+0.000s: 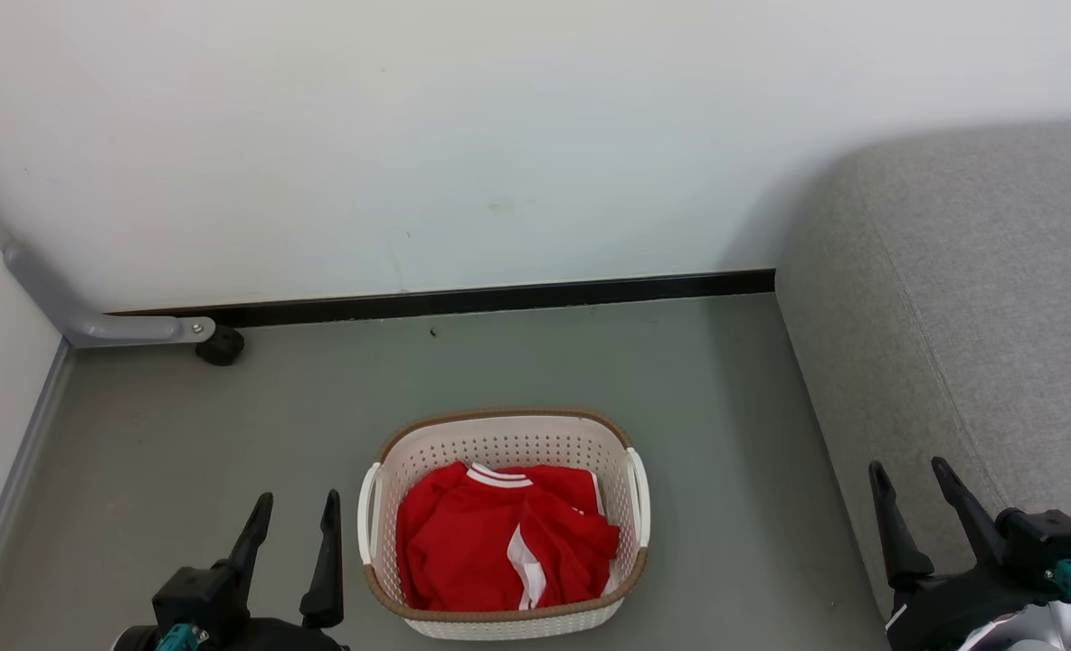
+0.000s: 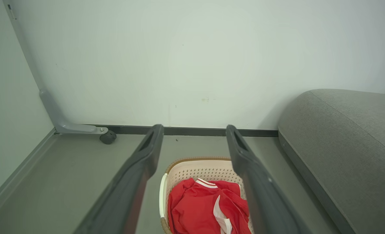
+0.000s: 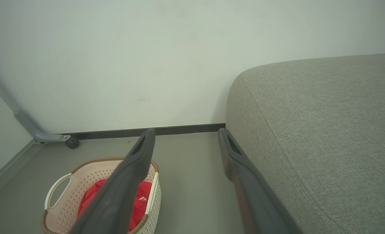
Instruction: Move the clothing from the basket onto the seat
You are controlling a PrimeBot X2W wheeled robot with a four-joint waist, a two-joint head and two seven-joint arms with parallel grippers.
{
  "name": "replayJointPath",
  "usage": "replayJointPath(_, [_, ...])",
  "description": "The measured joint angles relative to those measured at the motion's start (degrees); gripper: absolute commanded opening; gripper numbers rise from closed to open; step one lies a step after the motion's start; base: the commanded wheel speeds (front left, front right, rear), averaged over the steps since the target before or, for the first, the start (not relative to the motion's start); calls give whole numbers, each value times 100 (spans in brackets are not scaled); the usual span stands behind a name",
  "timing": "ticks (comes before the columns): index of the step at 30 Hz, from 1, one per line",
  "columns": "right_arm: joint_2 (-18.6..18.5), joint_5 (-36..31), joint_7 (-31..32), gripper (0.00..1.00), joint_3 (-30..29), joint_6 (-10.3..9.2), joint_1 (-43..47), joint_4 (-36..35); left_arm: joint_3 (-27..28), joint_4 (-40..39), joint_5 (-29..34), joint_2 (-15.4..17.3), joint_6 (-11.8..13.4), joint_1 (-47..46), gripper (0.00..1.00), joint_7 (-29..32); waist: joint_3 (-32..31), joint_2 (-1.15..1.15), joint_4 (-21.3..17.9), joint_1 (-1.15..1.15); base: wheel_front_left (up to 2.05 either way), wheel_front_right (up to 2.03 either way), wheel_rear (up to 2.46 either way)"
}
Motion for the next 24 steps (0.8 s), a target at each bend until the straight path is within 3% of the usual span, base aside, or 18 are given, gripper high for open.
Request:
replayJointPath(12, [118, -88, -1, 100, -7, 18, -109, -144, 138, -238, 70, -14, -52, 18, 100, -1, 260, 0, -178, 0, 0, 0, 0])
replayJointPath(24, [189, -225, -3, 100, -110, 34, -432, -453, 57, -519, 164, -68, -103, -248, 100, -1, 929, 0, -449, 1, 0, 0, 0])
